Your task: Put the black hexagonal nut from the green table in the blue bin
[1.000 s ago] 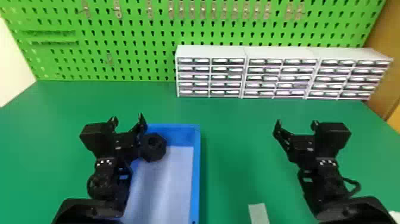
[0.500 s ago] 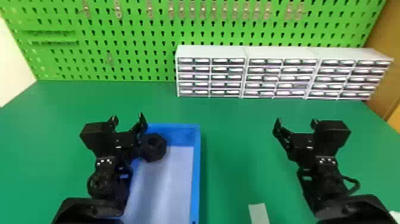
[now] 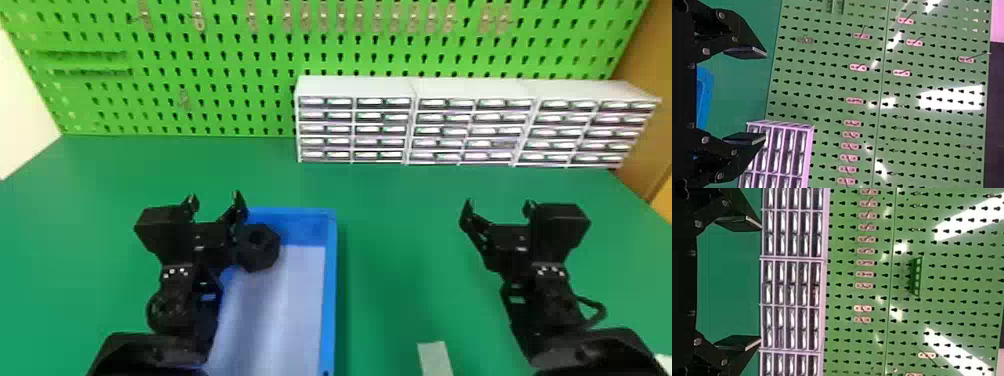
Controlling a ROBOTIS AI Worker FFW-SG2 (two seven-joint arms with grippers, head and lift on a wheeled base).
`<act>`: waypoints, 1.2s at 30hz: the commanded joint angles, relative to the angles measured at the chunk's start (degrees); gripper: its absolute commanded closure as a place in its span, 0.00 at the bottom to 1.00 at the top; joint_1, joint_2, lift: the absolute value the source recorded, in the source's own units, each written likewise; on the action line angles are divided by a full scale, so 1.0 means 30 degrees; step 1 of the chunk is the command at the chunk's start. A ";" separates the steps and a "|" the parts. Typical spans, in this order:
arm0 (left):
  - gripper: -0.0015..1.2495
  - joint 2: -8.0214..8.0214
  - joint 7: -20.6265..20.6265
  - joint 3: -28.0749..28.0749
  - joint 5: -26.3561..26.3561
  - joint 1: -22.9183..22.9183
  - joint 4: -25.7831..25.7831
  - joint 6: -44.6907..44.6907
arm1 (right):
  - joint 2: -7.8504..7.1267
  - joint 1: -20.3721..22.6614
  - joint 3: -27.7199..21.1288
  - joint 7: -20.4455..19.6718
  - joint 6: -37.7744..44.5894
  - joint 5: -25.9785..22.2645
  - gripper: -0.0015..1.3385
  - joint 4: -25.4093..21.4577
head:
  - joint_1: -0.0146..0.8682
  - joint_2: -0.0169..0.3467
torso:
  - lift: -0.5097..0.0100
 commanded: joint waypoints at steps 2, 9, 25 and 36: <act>0.41 0.0003 0.0001 0.0045 0.0000 0.0000 0.0002 0.0000 | -0.0001 -0.0024 0.0024 0.0004 0.0000 0.0000 0.21 -0.0025 | 0.76 0.20 | 0.80; 0.41 0.0003 0.0001 0.0016 0.0059 -0.0029 0.0002 0.0000 | -0.0001 0.0006 -0.0035 0.0004 0.0000 0.0029 0.21 0.0005 | 0.76 0.20 | 0.80; 0.41 0.0003 0.0001 0.0221 0.0147 -0.0059 -0.0027 0.0000 | 0.0058 -0.0082 -0.0006 0.0004 0.0059 0.0029 0.21 0.0005 | 0.76 0.20 | 0.80; 0.41 0.0003 0.0001 0.0309 0.0176 0.0029 0.0002 0.0000 | 0.0058 -0.0024 -0.0123 0.0004 0.0059 0.0029 0.21 -0.0025 | 0.76 0.20 | 0.80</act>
